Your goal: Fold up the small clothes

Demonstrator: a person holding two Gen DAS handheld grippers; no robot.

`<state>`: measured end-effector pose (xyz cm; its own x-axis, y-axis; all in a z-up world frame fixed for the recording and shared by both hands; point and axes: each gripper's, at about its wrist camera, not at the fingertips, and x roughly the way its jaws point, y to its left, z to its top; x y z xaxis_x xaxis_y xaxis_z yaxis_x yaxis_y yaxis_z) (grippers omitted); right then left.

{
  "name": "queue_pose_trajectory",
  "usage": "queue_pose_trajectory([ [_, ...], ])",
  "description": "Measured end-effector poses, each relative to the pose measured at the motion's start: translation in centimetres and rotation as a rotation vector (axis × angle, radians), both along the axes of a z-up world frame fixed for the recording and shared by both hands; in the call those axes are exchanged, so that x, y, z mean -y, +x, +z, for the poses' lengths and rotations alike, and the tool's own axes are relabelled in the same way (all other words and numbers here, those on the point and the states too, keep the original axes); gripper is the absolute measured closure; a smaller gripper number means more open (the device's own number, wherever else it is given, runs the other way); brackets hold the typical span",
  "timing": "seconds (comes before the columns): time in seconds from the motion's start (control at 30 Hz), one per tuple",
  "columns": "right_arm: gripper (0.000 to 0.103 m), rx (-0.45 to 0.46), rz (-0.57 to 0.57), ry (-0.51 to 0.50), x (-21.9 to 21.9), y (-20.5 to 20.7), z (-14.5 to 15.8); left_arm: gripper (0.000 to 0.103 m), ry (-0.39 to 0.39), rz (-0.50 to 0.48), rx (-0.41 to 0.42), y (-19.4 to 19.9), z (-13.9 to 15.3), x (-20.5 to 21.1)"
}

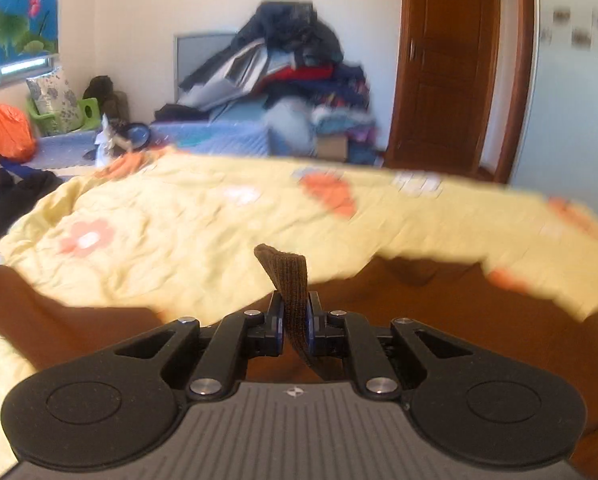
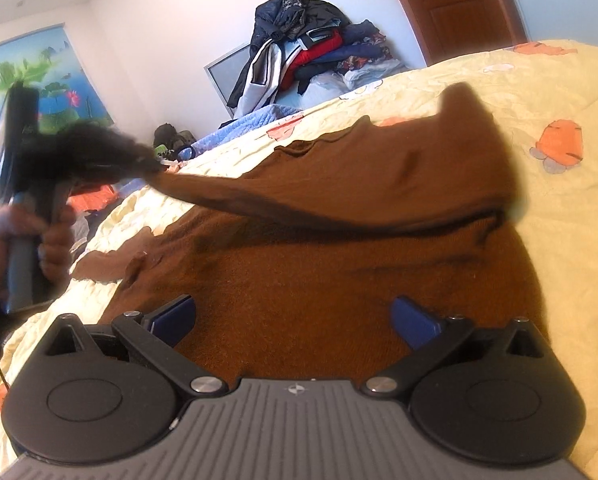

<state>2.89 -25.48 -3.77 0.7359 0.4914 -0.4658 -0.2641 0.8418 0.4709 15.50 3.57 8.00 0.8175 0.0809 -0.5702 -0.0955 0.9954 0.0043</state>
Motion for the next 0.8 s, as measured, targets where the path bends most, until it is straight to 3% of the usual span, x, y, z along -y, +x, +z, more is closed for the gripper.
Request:
queue_pose_trajectory([
  [0.1, 0.000, -0.001, 0.003, -0.002, 0.0, 0.0, 0.0, 0.089, 0.075, 0.006, -0.165, 1.4, -4.1, -1.8],
  [0.17, 0.000, -0.001, 0.007, -0.012, -0.1, 0.0, 0.1, 0.080, 0.055, 0.018, -0.194, 0.5, -4.7, -2.7],
  [0.23, 0.000, -0.014, 0.014, -0.025, 0.0, 0.0, 0.5, 0.066, 0.055, 0.012, -0.104, -1.9, -3.3, -3.3],
  [0.27, 0.000, -0.019, 0.014, -0.026, 0.2, 0.0, 1.0, 0.050, 0.084, 0.024, -0.037, -3.3, -2.2, -3.4],
  [0.3, 0.000, -0.004, 0.012, -0.017, 0.6, 0.0, 1.8, 0.027, 0.111, 0.044, 0.040, -4.6, -1.1, -3.4],
  [0.37, 0.000, 0.081, -0.012, -0.011, 2.0, 0.4, 4.1, 0.007, 0.110, 0.088, 0.225, -6.9, 0.9, -3.6],
  [0.43, 0.000, 0.137, -0.060, -0.028, 3.6, 1.9, 6.3, 0.006, 0.027, 0.026, 0.292, -7.3, 2.4, -3.1],
  [0.5, 0.000, 0.137, -0.116, -0.023, 5.1, 4.2, 7.4, 0.006, -0.024, -0.067, 0.269, -6.5, 2.5, -1.8],
  [0.63, 0.000, 0.020, -0.132, 0.120, 6.5, 10.2, 7.6, 0.006, -0.072, -0.212, 0.115, -2.1, -1.2, 1.5],
  [0.7, 0.000, -0.046, -0.102, 0.174, 5.9, 13.1, 6.6, 0.007, -0.076, -0.202, 0.004, 0.2, -3.9, 2.2],
  [0.8, 0.000, -0.166, -0.092, 0.124, 4.2, 16.5, 3.5, 0.007, -0.026, -0.153, -0.111, 2.2, -7.0, 1.5],
])
